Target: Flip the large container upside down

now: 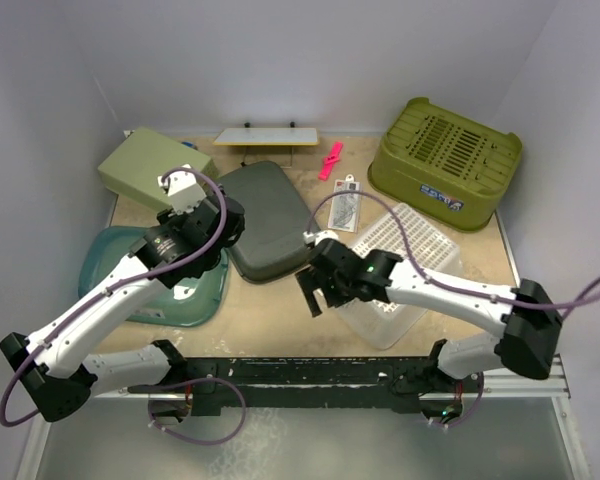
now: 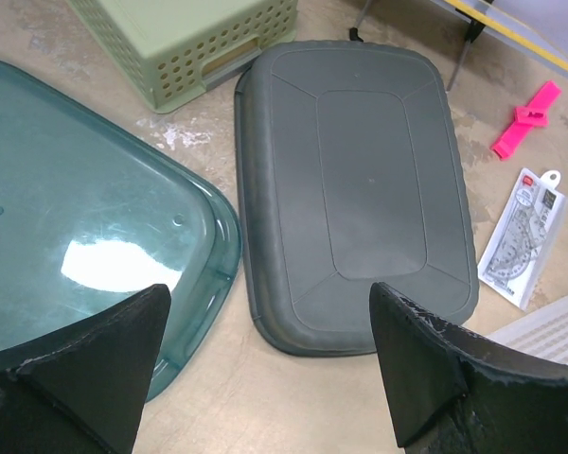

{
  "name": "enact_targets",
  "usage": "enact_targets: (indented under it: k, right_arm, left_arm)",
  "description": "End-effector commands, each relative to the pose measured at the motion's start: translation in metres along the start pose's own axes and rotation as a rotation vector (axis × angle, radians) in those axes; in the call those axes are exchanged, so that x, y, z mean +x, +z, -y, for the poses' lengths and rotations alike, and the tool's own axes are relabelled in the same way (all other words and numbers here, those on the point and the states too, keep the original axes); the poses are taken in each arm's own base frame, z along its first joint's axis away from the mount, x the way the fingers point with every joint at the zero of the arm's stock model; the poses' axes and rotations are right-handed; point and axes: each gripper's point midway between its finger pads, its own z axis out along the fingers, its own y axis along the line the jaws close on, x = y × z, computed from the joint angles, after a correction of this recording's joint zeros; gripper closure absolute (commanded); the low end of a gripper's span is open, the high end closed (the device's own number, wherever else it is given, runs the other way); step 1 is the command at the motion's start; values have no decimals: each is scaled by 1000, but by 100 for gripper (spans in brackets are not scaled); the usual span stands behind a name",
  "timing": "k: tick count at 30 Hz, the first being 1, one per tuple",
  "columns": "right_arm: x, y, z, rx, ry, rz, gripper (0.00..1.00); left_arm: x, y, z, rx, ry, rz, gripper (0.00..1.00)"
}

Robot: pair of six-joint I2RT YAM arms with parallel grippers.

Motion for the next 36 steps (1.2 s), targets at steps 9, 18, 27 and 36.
enact_targets:
  k: [9,18,27,36]
  right_arm:
    - [-97,-84,19,64,83,365,0]
    - [-150,-153,105,448,179,762,0]
    - [-127,-188,218,721,431,795,0]
    - [-67,-229,256,777,731,951,0]
  left_arm:
    - [-16,0,41,146,-3,27,17]
    - [-26,-3,60,216,48,45,17]
    - [-15,1,71,274,113,29,16]
    - [-12,0,82,343,123,34,17]
